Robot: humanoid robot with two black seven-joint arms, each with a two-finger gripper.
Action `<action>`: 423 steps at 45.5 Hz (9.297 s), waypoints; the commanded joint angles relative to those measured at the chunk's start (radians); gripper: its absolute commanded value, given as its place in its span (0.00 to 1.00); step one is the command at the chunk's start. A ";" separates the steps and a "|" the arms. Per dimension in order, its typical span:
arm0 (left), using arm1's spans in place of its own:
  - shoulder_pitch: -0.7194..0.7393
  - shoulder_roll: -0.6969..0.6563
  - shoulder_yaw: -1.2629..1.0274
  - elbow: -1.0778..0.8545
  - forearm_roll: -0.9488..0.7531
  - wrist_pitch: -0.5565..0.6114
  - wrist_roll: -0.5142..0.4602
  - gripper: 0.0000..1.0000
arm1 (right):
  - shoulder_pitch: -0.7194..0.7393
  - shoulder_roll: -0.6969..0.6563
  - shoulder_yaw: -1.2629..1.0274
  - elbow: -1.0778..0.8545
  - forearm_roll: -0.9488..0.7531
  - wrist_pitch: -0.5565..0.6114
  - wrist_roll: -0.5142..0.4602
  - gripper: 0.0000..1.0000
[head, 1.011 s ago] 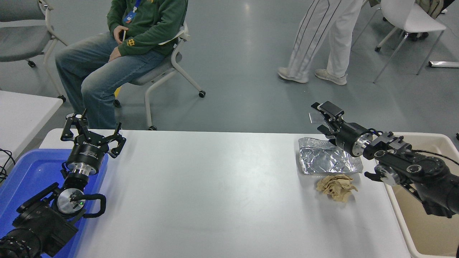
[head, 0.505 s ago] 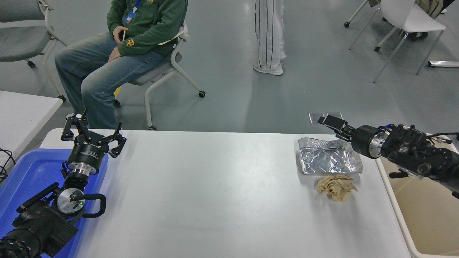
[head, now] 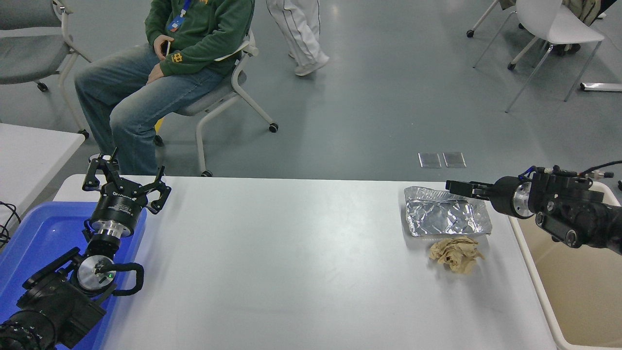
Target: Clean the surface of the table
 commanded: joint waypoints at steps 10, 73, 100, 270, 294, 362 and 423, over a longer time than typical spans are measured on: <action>0.000 0.000 0.000 0.000 0.000 0.001 0.000 1.00 | -0.037 0.111 -0.201 -0.172 -0.017 0.031 0.000 0.99; 0.000 0.000 0.000 0.000 -0.002 0.000 0.000 1.00 | -0.159 0.113 -0.182 -0.290 0.036 0.197 -0.063 0.82; 0.000 0.000 0.000 0.000 0.000 0.000 0.000 1.00 | -0.162 0.136 -0.194 -0.288 0.031 0.228 -0.063 0.47; 0.000 0.000 0.000 0.002 -0.002 0.001 0.000 1.00 | 0.447 -0.525 0.211 0.402 0.137 0.585 0.011 0.00; 0.000 0.000 0.000 0.002 0.000 0.001 0.000 1.00 | 0.493 -0.691 0.266 0.674 0.005 0.580 -0.086 0.00; 0.000 0.000 0.000 0.000 -0.002 0.001 0.000 1.00 | 0.336 -0.720 0.291 0.439 -0.001 0.507 -0.129 0.00; 0.000 0.000 0.000 0.002 -0.002 0.001 0.000 1.00 | -0.277 -0.265 0.332 -0.241 0.422 0.122 -0.195 0.00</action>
